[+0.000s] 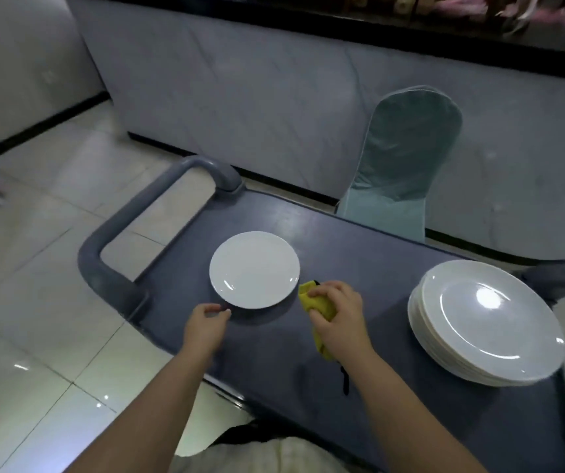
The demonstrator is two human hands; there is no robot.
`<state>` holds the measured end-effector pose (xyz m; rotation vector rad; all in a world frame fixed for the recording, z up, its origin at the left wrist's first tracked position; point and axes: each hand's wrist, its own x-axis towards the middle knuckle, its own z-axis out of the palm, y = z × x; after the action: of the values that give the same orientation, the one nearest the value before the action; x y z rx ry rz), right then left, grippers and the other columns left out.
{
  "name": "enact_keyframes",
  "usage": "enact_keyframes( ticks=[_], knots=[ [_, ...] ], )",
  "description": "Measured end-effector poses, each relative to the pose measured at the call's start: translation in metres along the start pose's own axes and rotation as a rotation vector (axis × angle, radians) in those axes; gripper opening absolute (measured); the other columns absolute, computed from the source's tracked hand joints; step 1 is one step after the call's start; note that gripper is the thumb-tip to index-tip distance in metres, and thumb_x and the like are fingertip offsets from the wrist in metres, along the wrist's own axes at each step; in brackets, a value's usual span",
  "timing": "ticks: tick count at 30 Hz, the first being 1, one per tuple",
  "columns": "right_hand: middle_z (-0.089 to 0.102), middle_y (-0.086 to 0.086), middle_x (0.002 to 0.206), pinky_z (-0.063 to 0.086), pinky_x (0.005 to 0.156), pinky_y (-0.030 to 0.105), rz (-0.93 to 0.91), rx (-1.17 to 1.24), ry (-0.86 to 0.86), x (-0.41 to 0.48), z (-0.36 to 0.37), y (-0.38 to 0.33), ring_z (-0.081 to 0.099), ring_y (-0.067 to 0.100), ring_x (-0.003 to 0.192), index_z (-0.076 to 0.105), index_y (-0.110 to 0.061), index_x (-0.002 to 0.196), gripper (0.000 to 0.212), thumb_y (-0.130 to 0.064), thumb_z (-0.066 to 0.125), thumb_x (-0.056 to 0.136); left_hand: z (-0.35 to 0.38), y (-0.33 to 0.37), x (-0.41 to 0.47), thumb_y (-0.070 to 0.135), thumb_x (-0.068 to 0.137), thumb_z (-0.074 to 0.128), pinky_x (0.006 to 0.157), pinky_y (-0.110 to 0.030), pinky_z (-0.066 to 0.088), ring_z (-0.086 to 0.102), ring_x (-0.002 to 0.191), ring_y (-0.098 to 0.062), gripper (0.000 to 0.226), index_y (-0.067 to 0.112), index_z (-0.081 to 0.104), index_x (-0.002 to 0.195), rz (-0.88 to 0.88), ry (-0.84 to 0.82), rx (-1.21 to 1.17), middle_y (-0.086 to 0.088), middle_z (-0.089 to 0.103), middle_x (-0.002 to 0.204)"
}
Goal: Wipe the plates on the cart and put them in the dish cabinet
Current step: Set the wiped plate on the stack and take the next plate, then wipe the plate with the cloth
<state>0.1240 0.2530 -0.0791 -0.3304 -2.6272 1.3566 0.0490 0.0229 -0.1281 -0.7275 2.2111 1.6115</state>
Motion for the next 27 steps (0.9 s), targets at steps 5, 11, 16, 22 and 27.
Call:
enact_keyframes(
  ticks=[5, 11, 16, 22, 27],
  knots=[
    [0.046, -0.023, 0.115, 0.028, 0.083, -0.002, 0.035, 0.049, -0.052, 0.018, 0.017, -0.002, 0.027, -0.017, 0.109, 0.061, -0.037, 0.094, 0.031, -0.008, 0.065, 0.085, 0.005, 0.021, 0.019, 0.028, 0.096, 0.060, 0.055, -0.036, 0.058, 0.066, 0.073, -0.034, 0.025, 0.003, 0.054, 0.096, -0.209, -0.137, -0.126, -0.024, 0.063, 0.091],
    [0.046, -0.025, 0.113, 0.023, 0.082, -0.006, 0.064, 0.024, -0.057, 0.034, 0.021, 0.000, 0.031, 0.000, 0.106, 0.061, -0.037, 0.094, 0.032, -0.006, 0.064, 0.085, 0.018, 0.034, 0.044, 0.027, 0.087, 0.071, 0.036, -0.021, 0.042, 0.063, 0.053, -0.023, 0.028, 0.001, 0.061, 0.087, -0.185, -0.047, 0.003, -0.018, 0.067, 0.075],
    [0.047, -0.027, 0.111, 0.023, 0.083, -0.005, 0.071, 0.027, -0.062, 0.043, 0.031, 0.003, 0.033, 0.004, 0.105, 0.062, -0.038, 0.092, 0.035, -0.004, 0.066, 0.083, 0.005, 0.033, 0.048, 0.024, 0.089, 0.068, 0.043, -0.023, 0.042, 0.063, 0.054, -0.020, 0.021, 0.004, 0.064, 0.090, -0.200, -0.081, 0.024, -0.014, 0.069, 0.072],
    [0.048, -0.027, 0.110, 0.025, 0.084, -0.003, 0.090, 0.038, -0.084, 0.049, 0.036, 0.006, 0.034, 0.005, 0.105, 0.062, -0.038, 0.091, 0.035, -0.005, 0.066, 0.082, -0.033, 0.029, 0.044, 0.015, 0.093, 0.061, 0.063, -0.038, 0.058, 0.067, 0.092, -0.031, 0.014, 0.006, 0.060, 0.104, -0.167, -0.060, -0.326, -0.014, 0.067, 0.103],
    [0.047, -0.027, 0.112, 0.028, 0.085, 0.003, 0.108, 0.077, -0.098, 0.051, 0.039, 0.005, 0.034, 0.004, 0.109, 0.060, -0.042, 0.090, 0.040, -0.003, 0.064, 0.082, -0.059, 0.056, 0.022, 0.010, 0.096, 0.052, 0.060, -0.043, 0.059, 0.063, 0.096, -0.032, 0.012, 0.008, 0.056, 0.107, -0.145, -0.142, -0.450, -0.013, 0.062, 0.107]
  ],
)
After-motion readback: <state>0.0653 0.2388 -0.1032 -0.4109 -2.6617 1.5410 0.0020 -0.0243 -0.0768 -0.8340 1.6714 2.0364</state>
